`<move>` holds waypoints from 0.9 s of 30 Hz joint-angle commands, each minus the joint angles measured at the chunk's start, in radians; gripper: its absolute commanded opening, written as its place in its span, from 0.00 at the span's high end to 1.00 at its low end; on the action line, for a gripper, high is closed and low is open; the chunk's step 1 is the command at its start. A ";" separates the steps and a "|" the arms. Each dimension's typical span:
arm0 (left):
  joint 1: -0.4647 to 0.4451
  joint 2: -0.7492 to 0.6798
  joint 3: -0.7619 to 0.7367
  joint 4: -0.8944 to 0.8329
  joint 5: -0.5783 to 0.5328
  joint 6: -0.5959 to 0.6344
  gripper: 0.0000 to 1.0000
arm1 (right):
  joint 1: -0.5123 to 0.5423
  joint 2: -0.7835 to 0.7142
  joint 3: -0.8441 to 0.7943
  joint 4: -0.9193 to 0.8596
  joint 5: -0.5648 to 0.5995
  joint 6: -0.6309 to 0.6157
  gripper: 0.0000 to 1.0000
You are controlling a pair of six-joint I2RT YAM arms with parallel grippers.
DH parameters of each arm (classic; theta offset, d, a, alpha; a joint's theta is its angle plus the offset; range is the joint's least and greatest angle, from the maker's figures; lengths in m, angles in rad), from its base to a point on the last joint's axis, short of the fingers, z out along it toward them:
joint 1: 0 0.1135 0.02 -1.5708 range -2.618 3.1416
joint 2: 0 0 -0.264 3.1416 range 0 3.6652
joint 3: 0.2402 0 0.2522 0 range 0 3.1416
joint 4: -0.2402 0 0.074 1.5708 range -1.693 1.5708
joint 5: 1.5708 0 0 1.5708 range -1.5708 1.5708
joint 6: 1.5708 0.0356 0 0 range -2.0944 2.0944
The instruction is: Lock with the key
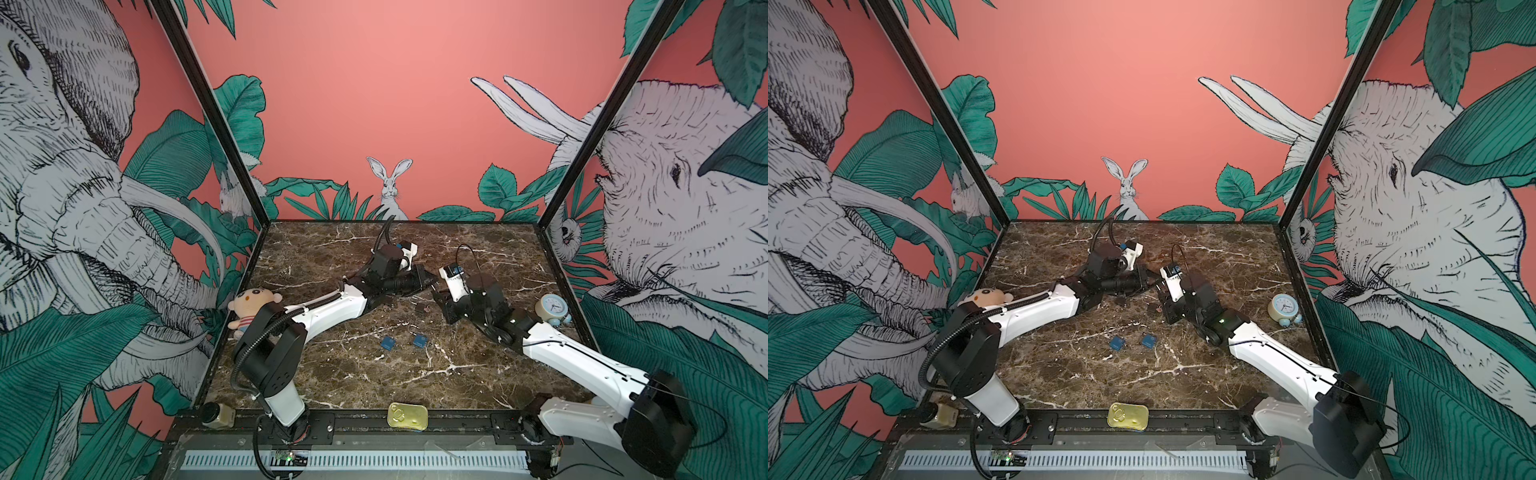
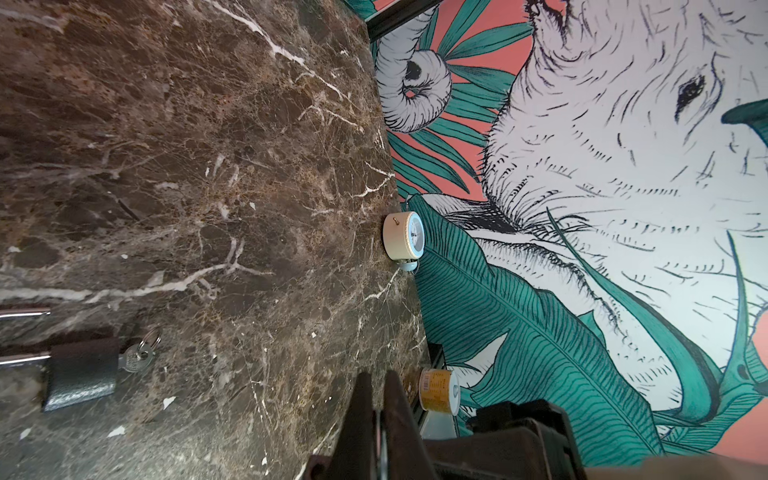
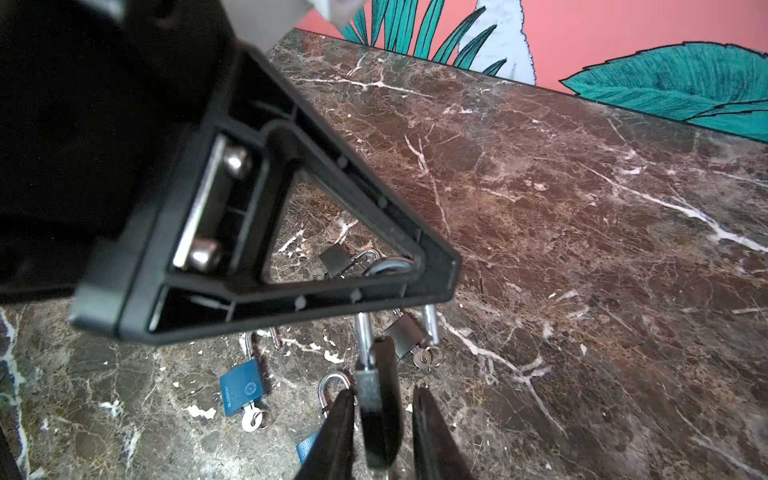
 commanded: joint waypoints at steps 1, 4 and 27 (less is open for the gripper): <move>-0.007 -0.036 0.035 0.055 0.015 -0.023 1.00 | -0.007 0.008 0.027 0.056 -0.023 0.010 0.76; -0.006 -0.034 0.039 0.064 0.017 -0.030 1.00 | -0.009 0.018 0.033 0.058 -0.027 0.011 0.78; 0.022 -0.084 0.042 -0.031 -0.026 0.052 0.69 | -0.039 0.001 0.097 -0.088 -0.068 -0.015 1.00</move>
